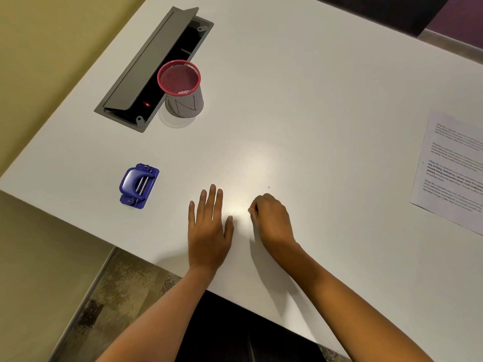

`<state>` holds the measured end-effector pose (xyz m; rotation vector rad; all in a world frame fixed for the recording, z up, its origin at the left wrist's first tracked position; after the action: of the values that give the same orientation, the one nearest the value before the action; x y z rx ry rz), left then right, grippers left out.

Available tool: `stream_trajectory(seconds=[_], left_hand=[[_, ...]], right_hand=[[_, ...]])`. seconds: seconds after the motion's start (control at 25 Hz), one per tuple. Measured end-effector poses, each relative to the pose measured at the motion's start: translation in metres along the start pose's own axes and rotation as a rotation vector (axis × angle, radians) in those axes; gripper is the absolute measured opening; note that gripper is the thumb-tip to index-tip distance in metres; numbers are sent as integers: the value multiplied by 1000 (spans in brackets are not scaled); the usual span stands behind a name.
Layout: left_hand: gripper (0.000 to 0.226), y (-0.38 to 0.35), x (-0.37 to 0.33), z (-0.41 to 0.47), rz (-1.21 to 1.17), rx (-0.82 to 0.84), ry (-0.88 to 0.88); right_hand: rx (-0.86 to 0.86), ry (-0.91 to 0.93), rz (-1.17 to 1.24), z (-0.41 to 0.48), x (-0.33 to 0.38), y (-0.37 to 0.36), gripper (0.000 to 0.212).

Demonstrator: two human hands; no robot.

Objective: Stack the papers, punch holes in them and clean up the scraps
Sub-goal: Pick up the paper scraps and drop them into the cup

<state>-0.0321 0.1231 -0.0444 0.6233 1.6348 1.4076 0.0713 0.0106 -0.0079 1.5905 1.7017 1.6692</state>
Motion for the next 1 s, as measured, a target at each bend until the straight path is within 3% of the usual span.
stream_trajectory(seconds=[0.12,0.28,0.44,0.76,1.0], left_hand=[[59,0,0,0,-1,-1,-1],[59,1,0,-1,8,-2,-3],[58,2,0,-1,-3,-10,-6],[57,3,-2,-1,-3,-20,-20],[57,3,-1,-1,6,-14,-13]], right_hand=[[15,-26,-12,0,0,1,19],[-114,-219,535,-13,-21,17,4],[-171,-395,834,-20,-44,26,13],[-376,-179,445,4,-40,44,11],[-249,-6,176,15,-28,37,13]])
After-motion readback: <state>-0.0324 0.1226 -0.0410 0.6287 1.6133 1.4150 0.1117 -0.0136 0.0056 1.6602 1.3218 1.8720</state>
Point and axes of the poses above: each hand's wrist, its own z-axis towards the middle knuckle, its own y-axis out of the back of the hand, x = y × z, the point moved 6 cm from there along z, towards the middle knuckle, and after that the axes turned 6 degrees about y, right-handed, at the moved point
